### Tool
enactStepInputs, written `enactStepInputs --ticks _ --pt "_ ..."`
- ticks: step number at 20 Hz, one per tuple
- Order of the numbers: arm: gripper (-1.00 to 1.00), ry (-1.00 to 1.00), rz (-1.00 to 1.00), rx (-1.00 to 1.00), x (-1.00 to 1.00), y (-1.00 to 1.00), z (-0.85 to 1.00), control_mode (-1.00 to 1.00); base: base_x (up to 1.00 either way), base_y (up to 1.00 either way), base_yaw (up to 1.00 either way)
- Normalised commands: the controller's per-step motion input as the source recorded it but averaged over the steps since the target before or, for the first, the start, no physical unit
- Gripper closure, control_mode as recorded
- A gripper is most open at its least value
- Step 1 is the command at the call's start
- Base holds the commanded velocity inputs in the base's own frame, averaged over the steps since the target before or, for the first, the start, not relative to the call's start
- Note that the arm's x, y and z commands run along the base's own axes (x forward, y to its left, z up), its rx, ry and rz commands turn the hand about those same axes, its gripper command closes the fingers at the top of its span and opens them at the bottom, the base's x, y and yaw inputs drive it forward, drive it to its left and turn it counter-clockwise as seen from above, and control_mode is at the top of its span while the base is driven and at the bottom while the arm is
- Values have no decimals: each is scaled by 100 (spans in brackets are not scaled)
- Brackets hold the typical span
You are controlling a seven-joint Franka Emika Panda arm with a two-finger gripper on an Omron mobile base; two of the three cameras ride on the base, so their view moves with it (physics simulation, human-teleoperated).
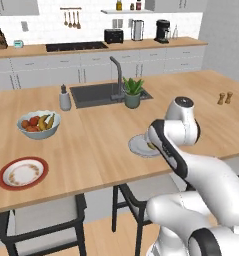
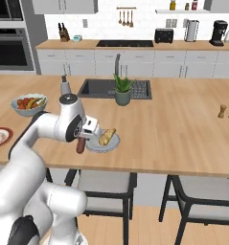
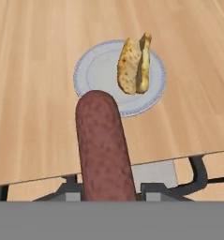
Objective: Place one bun and one sausage from the bowl on each plate.
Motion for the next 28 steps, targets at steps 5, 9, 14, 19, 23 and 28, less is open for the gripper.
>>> enactStepInputs --ticks 5,9,14,19,23,28 --pt "100 0 0 0 95 49 -4 -100 0 0 0" --pt "100 3 0 0 100 31 -25 -100 0 0 0" --pt "100 7 0 0 70 -14 -10 -100 0 0 0" --pt "100 11 0 -1 5 -29 -18 -100 0 0 0" --pt "100 0 0 0 -31 -12 -36 -100 0 0 0" --pt "100 -3 -1 0 23 -1 -45 -100 0 0 0"
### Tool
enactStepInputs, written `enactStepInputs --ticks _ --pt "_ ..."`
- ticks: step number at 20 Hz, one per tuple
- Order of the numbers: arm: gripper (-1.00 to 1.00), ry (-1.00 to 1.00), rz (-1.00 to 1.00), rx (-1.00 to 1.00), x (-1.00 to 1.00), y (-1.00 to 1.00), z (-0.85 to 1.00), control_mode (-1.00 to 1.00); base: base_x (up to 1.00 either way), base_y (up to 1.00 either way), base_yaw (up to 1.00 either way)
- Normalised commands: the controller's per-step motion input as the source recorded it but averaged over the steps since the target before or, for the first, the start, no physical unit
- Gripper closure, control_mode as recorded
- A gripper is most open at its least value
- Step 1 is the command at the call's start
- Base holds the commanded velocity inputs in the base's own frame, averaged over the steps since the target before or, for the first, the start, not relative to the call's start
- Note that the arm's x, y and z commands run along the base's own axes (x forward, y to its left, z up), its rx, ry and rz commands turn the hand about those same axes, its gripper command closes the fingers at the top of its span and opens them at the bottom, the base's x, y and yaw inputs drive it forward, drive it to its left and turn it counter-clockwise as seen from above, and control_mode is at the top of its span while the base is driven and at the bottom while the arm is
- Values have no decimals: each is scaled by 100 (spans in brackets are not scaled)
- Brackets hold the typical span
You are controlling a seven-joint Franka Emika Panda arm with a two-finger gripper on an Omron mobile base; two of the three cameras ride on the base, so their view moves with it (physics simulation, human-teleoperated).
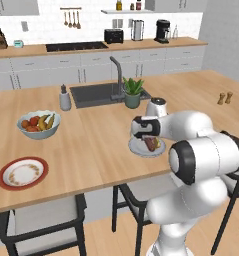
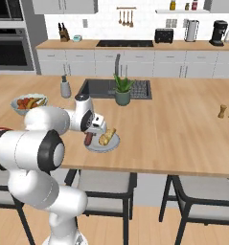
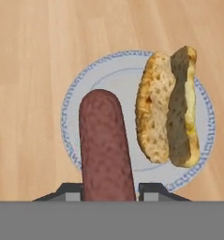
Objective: Place one bun and one sausage from the bowl on each plate.
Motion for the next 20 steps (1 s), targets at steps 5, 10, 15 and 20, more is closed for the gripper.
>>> enactStepInputs --ticks 5,10,15,20 --pt "100 -2 -6 -1 39 1 0 -100 0 0 0" --pt "100 0 -5 -1 32 0 -15 -100 0 0 0" --pt "100 -1 -3 0 9 -4 -16 -100 0 0 0" --pt "100 -1 -2 0 1 -15 -12 -100 0 0 0"
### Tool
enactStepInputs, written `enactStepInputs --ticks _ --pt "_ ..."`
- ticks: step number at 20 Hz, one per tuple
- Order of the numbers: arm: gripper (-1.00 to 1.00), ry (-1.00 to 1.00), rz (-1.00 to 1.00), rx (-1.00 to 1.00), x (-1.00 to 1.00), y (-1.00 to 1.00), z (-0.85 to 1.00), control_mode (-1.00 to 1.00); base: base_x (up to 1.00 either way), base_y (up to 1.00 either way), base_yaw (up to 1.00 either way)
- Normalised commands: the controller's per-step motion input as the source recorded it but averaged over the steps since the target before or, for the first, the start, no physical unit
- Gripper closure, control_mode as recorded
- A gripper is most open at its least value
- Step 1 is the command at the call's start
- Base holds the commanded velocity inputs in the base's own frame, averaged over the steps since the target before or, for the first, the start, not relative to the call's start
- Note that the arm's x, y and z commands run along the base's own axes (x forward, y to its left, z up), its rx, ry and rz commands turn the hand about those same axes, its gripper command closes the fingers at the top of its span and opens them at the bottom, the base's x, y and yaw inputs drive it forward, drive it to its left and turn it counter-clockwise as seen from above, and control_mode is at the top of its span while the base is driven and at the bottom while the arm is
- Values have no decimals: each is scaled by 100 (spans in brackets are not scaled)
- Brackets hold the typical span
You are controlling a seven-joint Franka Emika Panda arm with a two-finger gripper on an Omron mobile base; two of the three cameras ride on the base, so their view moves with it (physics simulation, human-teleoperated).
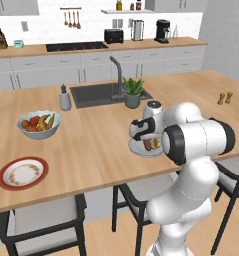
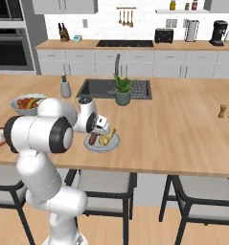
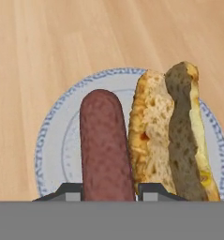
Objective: Place one bun and one sausage from the bowl on each plate.
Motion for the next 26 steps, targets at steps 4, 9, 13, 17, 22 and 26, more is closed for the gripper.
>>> enactStepInputs --ticks 4,9,13,17,22,26 --pt "-100 -2 0 0 15 9 0 -100 0 0 0" --pt "-100 -1 0 0 8 4 0 -100 0 0 0" --pt "-100 -1 0 0 0 0 0 -100 0 0 0" --pt "-100 -2 0 0 -12 0 31 -100 0 0 0" --pt "-100 -1 0 0 -68 0 82 -100 0 0 0" --pt "-100 1 4 0 -100 0 56 -100 0 0 0"
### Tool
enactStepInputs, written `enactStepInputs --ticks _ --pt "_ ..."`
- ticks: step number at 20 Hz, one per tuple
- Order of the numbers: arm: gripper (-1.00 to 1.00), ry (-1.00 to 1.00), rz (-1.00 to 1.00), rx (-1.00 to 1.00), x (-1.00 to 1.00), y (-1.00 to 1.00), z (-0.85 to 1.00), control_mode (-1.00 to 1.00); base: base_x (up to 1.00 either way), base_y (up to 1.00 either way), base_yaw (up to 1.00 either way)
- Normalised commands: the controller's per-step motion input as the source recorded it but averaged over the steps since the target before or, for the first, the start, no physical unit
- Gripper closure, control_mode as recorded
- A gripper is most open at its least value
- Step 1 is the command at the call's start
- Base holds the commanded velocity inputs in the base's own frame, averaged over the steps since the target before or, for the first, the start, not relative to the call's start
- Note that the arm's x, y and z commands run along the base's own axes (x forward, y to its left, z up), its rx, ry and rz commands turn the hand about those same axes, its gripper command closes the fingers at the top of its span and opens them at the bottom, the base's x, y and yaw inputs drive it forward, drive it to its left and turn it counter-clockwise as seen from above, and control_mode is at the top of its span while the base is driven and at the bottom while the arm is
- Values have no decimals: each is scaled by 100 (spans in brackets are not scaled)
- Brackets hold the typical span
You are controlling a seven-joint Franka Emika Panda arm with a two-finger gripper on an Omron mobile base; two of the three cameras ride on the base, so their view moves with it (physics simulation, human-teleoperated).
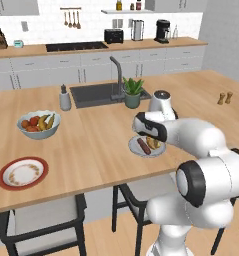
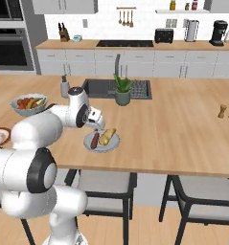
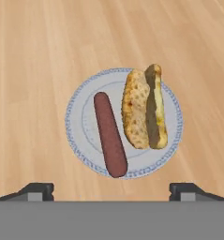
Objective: Place one bun and one sausage from the bowl on each plate.
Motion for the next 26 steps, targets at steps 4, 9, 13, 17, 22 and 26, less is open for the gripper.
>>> enactStepInputs --ticks 4,9,13,17,22,26 --pt "-100 2 4 0 -100 0 22 -100 0 0 0" --pt "-100 0 4 0 -100 -6 52 -100 0 0 0" --pt "-100 0 3 0 -97 -24 80 -100 0 0 0" --pt "-100 0 4 0 -59 -9 16 -100 0 0 0" --pt "-100 0 1 0 -3 0 0 -100 0 0 0" --pt "-100 0 0 0 0 0 0 100 -35 -21 -2"
